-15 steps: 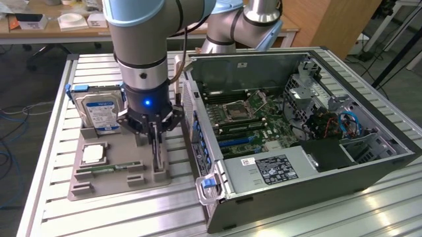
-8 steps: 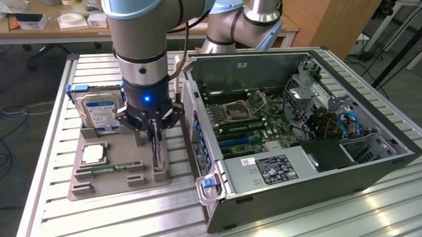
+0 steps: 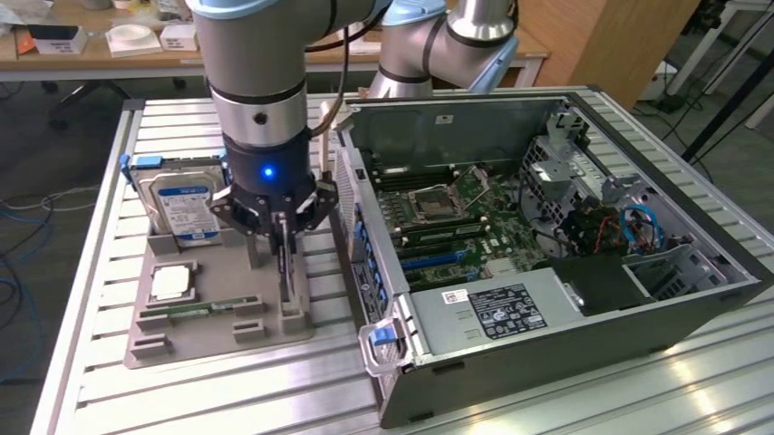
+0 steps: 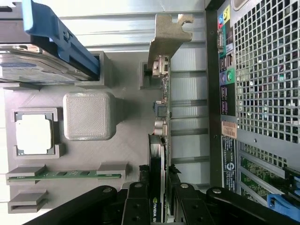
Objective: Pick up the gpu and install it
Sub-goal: 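Pick up the gpu and move the gpu toward the slot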
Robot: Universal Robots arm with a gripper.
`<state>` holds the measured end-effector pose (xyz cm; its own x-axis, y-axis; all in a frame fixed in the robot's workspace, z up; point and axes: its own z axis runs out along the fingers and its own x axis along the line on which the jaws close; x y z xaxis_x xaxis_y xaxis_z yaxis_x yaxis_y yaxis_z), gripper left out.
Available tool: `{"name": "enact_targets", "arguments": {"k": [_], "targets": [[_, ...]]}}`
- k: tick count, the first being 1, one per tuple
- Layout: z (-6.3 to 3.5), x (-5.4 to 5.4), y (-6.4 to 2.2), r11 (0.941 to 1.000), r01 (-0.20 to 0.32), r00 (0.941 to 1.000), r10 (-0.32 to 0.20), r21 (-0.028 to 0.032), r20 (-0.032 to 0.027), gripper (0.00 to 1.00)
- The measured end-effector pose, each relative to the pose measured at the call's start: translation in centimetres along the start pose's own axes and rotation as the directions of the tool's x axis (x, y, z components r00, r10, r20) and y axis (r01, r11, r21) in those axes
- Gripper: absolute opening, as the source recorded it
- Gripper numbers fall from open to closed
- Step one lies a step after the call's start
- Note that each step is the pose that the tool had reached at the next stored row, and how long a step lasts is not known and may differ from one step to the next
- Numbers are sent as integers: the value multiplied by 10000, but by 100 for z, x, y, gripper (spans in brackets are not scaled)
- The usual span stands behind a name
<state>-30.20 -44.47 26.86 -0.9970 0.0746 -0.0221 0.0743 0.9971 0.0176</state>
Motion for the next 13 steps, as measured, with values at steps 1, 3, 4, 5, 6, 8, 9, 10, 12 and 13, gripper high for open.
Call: {"name": "enact_targets", "arguments": {"k": [1,3,4,5,6,8,9,10,12,13], "targets": [[-14,0,0,10000,0,10000,0,0,1,26],[-42,-1,1,10000,0,10000,0,0,0,26],[-56,-1,1,10000,0,10000,0,0,0,26],[-69,-2,1,10000,0,10000,0,0,0,26],[-185,-4,3,10000,0,10000,0,0,1,26],[-210,-5,4,10000,0,10000,0,0,2,26],[-223,-5,4,10000,0,10000,0,0,1,26],[-236,-5,4,10000,0,10000,0,0,2,26],[-261,-6,5,10000,0,10000,0,-1,4,26],[-274,-6,5,10000,0,10000,0,0,5,26]]}}
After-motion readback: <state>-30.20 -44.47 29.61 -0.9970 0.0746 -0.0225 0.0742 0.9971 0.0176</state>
